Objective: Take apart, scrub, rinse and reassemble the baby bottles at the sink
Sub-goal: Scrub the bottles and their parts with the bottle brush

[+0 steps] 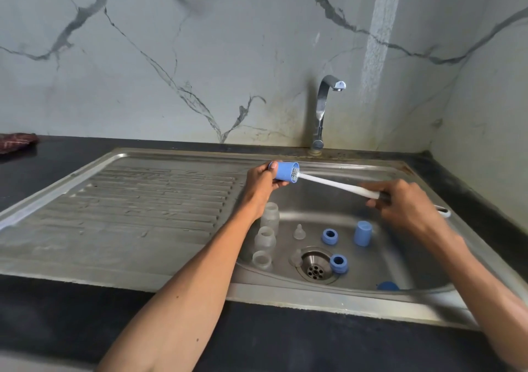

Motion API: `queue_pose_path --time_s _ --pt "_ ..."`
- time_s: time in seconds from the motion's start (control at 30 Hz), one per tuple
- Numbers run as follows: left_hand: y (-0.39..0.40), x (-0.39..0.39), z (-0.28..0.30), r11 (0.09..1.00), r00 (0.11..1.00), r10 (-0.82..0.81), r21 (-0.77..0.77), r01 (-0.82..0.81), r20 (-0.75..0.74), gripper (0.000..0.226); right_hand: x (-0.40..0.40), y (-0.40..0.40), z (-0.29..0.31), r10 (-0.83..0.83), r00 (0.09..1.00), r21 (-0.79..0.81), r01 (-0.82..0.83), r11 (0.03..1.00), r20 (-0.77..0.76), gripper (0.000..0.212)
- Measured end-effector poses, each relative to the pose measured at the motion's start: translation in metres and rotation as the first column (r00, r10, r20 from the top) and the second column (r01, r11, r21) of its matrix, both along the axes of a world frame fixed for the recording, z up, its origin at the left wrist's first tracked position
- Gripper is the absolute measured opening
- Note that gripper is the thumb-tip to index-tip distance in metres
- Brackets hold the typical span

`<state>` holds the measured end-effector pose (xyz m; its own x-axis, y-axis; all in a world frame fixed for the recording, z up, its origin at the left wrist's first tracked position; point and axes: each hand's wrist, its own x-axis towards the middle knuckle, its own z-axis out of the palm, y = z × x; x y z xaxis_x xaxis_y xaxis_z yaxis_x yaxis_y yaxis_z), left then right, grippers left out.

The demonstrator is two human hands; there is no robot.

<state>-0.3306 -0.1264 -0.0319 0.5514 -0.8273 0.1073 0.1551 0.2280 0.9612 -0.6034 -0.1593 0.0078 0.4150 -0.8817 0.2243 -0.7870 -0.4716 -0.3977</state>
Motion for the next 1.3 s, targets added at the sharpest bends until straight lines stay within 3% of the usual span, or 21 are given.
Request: queue_pose_path --time_s 0.1,0.2,0.3,0.43,0.57,0.67,0.77,0.87,0.97,1.1,1.2,1.3 --pt "0.002 0.0 0.0 0.999 0.999 -0.043 0.028 0.044 -0.029 0.028 0.003 0.005 -0.002 0.002 0.999 -0.034 0.0 0.999 0.046 0.034" --pt "0.001 0.001 0.002 1.0 0.999 -0.007 0.006 0.008 -0.051 0.029 0.008 0.009 -0.003 -0.025 0.999 -0.064 0.022 0.998 -0.045 0.019" --pt "0.0 0.001 0.003 0.999 0.995 0.022 -0.04 -0.026 -0.095 0.025 0.008 0.014 0.0 -0.107 0.989 -0.164 0.09 0.982 -0.102 0.022" --pt "0.001 0.0 0.004 0.998 0.999 0.003 -0.056 -0.005 -0.048 0.019 0.0 0.02 0.009 -0.243 0.965 -0.344 0.197 0.918 -0.097 0.029" --pt "0.002 0.006 0.003 0.994 0.998 0.069 -0.08 -0.069 0.003 0.015 0.006 0.021 0.005 -0.181 0.959 -0.18 0.143 0.973 -0.217 0.037" --pt "0.005 0.01 -0.001 0.993 0.995 0.092 -0.077 -0.089 0.045 0.018 0.009 0.016 0.004 -0.052 0.981 0.126 0.076 0.989 -0.185 0.03" --pt "0.005 0.007 0.0 0.992 0.989 0.099 -0.087 -0.09 0.108 0.021 0.002 0.004 0.001 -0.029 0.99 0.208 0.058 0.976 -0.142 0.021" --pt "0.002 0.006 -0.002 0.992 0.982 0.118 -0.068 -0.11 0.144 0.019 -0.004 0.002 0.003 -0.077 0.996 0.086 0.081 0.993 -0.05 0.033" --pt "0.001 0.006 -0.005 0.996 0.977 0.088 0.008 -0.091 0.192 0.021 -0.006 0.001 0.007 -0.09 0.996 -0.132 0.085 0.988 -0.03 0.031" --pt "-0.001 0.003 -0.003 1.0 0.995 0.009 0.004 -0.01 0.096 0.023 -0.008 0.005 0.008 -0.102 0.994 -0.388 0.083 0.918 -0.028 0.027" --pt "-0.001 0.003 0.001 0.999 0.999 0.002 -0.054 0.0 0.04 0.024 -0.009 0.003 0.005 -0.126 0.986 -0.237 0.097 0.967 -0.112 0.028" --pt "0.0 0.004 0.002 0.995 0.999 0.026 -0.091 -0.028 -0.022 0.02 -0.005 -0.004 -0.001 -0.007 0.992 0.143 0.025 0.989 -0.124 0.021"
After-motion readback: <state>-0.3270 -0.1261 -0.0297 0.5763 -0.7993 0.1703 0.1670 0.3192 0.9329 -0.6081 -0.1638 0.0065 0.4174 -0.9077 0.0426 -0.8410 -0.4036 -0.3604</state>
